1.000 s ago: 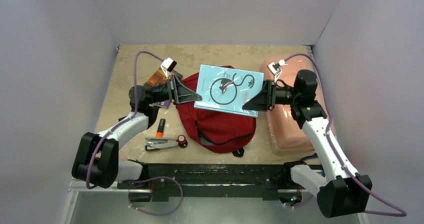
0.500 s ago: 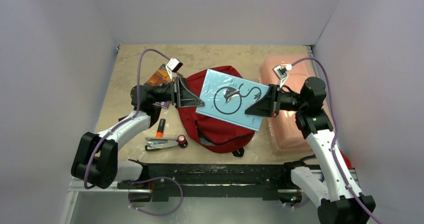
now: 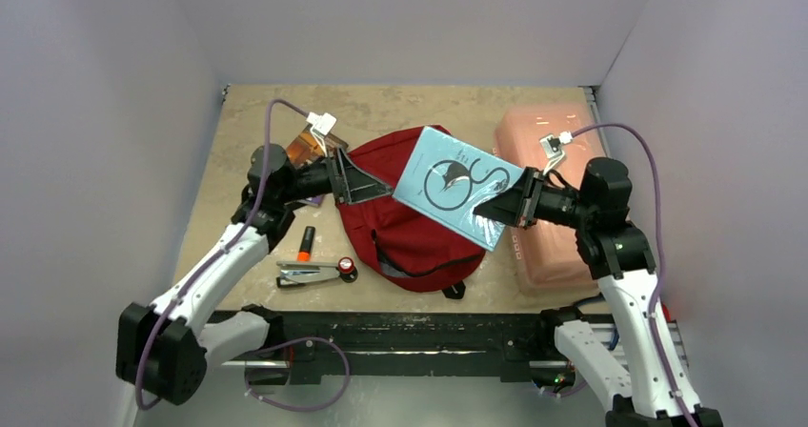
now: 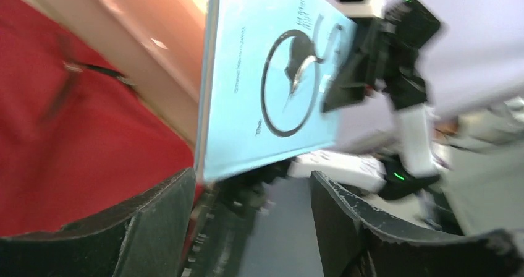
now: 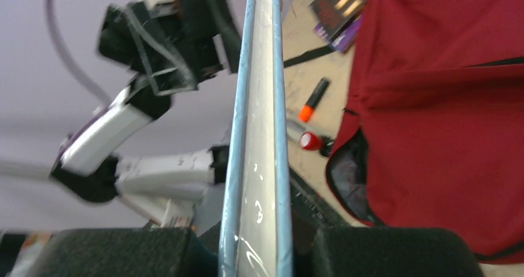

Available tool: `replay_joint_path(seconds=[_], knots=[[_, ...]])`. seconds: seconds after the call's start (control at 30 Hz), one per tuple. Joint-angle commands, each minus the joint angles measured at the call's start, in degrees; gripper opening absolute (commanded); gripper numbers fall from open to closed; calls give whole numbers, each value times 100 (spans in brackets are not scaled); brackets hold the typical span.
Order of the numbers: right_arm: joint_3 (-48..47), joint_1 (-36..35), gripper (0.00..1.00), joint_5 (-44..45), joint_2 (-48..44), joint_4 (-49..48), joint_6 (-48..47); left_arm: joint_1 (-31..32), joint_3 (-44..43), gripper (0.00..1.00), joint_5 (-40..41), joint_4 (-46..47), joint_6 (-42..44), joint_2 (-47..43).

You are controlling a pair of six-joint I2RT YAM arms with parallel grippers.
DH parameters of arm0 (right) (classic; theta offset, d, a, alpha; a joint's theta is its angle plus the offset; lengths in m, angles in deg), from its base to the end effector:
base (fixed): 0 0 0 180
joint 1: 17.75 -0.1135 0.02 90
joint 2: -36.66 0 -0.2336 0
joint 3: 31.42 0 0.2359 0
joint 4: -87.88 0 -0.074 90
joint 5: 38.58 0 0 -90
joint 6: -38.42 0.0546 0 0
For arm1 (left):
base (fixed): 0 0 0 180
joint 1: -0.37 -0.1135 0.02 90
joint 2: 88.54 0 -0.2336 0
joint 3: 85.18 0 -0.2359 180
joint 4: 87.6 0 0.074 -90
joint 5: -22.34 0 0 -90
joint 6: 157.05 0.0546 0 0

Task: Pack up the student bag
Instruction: Pick up the book from the center of the board, then place the book in the student bag.

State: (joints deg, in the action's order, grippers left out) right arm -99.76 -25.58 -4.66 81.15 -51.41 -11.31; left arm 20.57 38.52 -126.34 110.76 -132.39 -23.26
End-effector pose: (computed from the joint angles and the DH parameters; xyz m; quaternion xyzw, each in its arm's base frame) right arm 0.1613 0.0679 0.3423 -0.0709 0.7589 0.5591 0.3264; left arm 0.2245 -0.1323 0.3056 0.1286 0.6642 -0.6841 0.2727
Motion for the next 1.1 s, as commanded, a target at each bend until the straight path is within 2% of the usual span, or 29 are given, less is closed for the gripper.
replay_joint_path(seconds=[0.0,0.07,0.17,0.23,0.33,0.47,0.57,0.67,0.93,1.07], knots=[[-631,36,0,2168,-460,944,-271,173,-1034,68,2891,-5204,3714,-871],[-782,31,0,3087,-634,1266,-181,232,-1121,67,3804,-5803,3972,-946],[-1077,31,0,4128,-788,1768,-170,666,-909,65,3958,-5804,4144,-1058],[-1200,37,0,4379,-888,1891,-170,1423,-719,65,4465,-5622,4273,-1095],[-1261,33,0,4579,-1031,1937,-170,2829,-533,65,5685,-5238,4367,-981],[-1385,36,0,4608,-1077,2096,-369,4612,-685,66,7017,-4656,4574,-270],[-1341,31,0,4566,-1168,2117,-384,5297,-1132,66,7763,-4614,4800,625],[-1370,31,0,4471,-1282,2244,-350,5641,-1946,61,8392,-5218,4860,1731],[-1102,34,0,4159,-1482,2219,-341,5652,-2269,53,8495,-5113,4907,2408],[-953,34,0,4054,-1482,2220,-317,5644,-2396,45,8731,-5091,4964,2574]])
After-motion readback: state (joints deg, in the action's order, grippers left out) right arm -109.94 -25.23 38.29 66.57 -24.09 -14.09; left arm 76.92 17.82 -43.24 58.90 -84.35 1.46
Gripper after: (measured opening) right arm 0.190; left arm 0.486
